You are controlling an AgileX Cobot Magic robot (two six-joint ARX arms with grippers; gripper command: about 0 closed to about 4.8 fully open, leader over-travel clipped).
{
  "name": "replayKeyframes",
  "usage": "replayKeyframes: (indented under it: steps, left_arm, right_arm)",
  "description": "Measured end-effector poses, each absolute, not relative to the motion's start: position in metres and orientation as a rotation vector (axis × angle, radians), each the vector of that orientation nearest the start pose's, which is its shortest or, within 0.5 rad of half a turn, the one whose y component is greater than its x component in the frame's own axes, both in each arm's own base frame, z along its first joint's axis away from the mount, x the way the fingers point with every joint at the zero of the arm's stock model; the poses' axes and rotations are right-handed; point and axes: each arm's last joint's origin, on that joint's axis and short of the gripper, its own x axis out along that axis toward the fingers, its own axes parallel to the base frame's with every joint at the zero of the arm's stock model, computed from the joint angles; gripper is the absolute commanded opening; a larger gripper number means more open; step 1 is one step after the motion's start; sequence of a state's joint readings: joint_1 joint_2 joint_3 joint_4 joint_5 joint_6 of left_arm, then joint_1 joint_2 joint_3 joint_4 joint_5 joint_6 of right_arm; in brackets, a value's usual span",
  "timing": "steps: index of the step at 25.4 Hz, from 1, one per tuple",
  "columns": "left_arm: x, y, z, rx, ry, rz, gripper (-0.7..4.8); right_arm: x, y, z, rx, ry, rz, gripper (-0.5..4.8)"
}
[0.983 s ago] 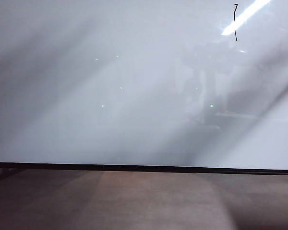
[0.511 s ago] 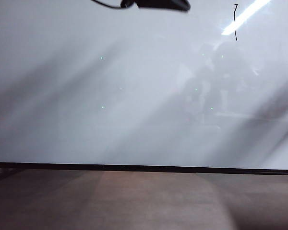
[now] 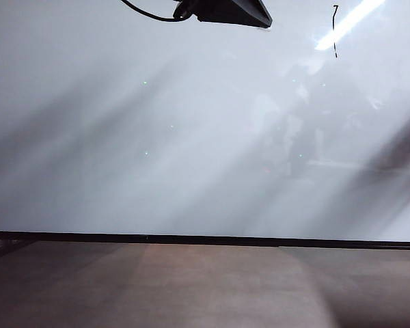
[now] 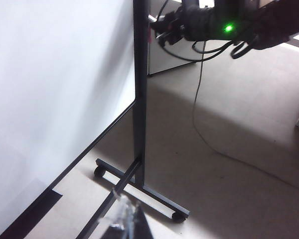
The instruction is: Reach to the right to find the marker pen, pick it up, and write the number 1 on the whiteboard.
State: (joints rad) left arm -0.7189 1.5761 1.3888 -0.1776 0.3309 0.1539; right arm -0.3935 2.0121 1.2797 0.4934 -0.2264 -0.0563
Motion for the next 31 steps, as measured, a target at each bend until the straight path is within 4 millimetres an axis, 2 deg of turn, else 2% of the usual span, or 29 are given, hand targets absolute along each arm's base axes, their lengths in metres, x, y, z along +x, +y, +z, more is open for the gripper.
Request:
replayKeyframes:
  steps: [4,13,22,24,27,29,31]
  left_arm:
    - [0.266,-0.245,0.344,0.218,0.328,-1.063,-0.05]
    - [0.264,-0.243,0.338,0.236,0.395,-1.045,-0.05]
    - [0.264,-0.242,0.337,0.273,0.392,-1.051,-0.05]
    - [0.264,-0.242,0.337,0.287,0.384,-1.038,-0.05]
    - [0.265,-0.241,0.337,0.291,0.381,-1.03,-0.05]
    - [0.264,-0.241,0.337,0.292,0.382,-1.03,-0.05]
    - [0.261,-0.233,0.346,0.287,0.365,-1.015,-0.05]
  right_arm:
    - [0.419,-0.165,0.185,0.01,0.294,-0.157,-0.06]
    - [0.422,-0.158,0.182,-0.071,0.355,-0.188,-0.06]
    - [0.412,-0.177,0.184,-0.095,0.373,-0.142,-0.06]
    - [0.406,-0.178,0.195,-0.095,0.364,-0.148,-0.06]
    - [0.391,-0.187,0.236,-0.116,0.277,-0.23,-0.06]
    - [0.382,-0.19,0.251,-0.067,0.258,-0.252,-0.06]
    - [0.359,-0.199,0.267,-0.019,0.264,-0.303,-0.06]
